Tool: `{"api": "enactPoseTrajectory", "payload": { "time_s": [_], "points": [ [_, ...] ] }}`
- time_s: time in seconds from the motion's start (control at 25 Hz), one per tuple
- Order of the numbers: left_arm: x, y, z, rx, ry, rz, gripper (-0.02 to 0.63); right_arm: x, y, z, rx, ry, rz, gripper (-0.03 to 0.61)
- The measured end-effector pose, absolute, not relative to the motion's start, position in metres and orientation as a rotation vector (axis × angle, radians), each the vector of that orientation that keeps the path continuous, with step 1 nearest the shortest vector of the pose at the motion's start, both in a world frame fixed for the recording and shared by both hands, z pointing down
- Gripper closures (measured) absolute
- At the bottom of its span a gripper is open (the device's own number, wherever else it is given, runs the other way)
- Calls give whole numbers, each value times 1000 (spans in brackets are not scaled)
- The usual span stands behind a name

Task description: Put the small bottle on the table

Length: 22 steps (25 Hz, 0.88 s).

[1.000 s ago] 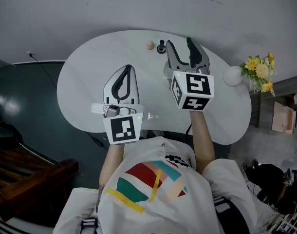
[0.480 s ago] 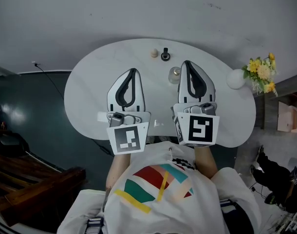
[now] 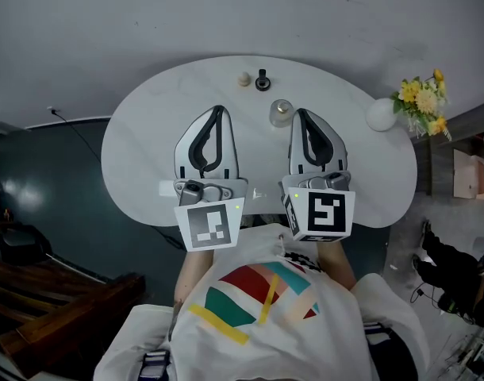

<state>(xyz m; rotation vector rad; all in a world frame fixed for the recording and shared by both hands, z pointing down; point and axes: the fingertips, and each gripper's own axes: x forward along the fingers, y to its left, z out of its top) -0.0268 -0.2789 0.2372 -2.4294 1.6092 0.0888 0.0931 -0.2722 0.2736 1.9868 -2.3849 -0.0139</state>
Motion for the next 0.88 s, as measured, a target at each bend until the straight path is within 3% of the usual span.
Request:
{"api": "enactPoseTrajectory", "payload": {
  "time_s": [0.88],
  "points": [
    [-23,-278,238,-2458,1600,97,598,109,-264,278,2027,-2320,-12,568]
  ]
}}
